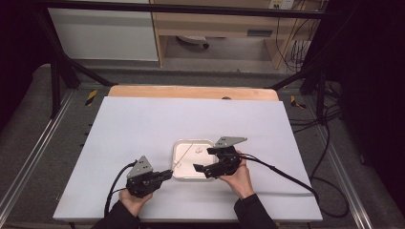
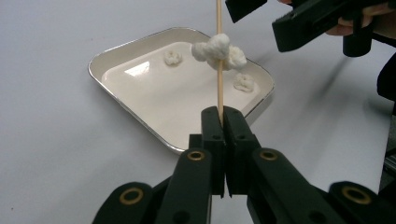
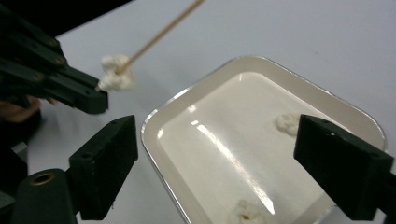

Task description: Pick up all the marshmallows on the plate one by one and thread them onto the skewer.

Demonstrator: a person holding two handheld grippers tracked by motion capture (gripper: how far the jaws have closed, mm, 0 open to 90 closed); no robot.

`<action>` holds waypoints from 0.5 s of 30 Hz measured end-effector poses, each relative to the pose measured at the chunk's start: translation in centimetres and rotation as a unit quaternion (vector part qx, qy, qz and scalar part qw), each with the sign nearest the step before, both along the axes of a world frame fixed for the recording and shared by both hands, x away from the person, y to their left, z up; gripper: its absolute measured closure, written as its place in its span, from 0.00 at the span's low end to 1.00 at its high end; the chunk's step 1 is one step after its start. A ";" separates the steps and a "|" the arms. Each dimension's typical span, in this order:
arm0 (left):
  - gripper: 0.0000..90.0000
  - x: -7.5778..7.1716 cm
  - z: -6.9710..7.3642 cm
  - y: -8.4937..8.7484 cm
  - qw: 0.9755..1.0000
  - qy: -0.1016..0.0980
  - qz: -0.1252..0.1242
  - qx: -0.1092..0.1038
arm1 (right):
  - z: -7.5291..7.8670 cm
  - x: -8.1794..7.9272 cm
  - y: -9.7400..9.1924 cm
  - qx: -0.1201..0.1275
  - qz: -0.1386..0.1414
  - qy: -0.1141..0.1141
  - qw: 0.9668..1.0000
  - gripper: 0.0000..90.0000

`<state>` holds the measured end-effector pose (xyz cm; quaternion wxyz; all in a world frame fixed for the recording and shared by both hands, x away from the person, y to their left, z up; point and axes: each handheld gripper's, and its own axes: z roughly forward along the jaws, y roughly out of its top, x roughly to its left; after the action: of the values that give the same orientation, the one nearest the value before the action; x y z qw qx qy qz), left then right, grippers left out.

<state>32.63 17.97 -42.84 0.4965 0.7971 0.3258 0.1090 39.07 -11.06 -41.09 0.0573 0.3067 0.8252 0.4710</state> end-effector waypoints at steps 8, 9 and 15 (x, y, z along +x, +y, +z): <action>0.98 0.0 0.0 0.2 1.000 0.001 -0.001 0.001 | -1.3 0.0 0.1 -0.085 0.004 -0.014 0.996 0.11; 0.98 0.0 -0.1 0.2 1.000 0.001 -0.001 0.002 | -1.5 0.0 0.1 -0.090 0.003 -0.016 0.996 0.12; 0.98 0.0 -0.1 0.1 1.000 0.004 -0.004 0.003 | -2.1 0.0 -0.1 -0.100 0.010 -0.015 0.995 0.33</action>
<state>32.63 18.09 -42.95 0.4936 0.8002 0.3241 0.1052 39.05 -11.15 -43.18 0.0953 0.2842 0.8700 0.3914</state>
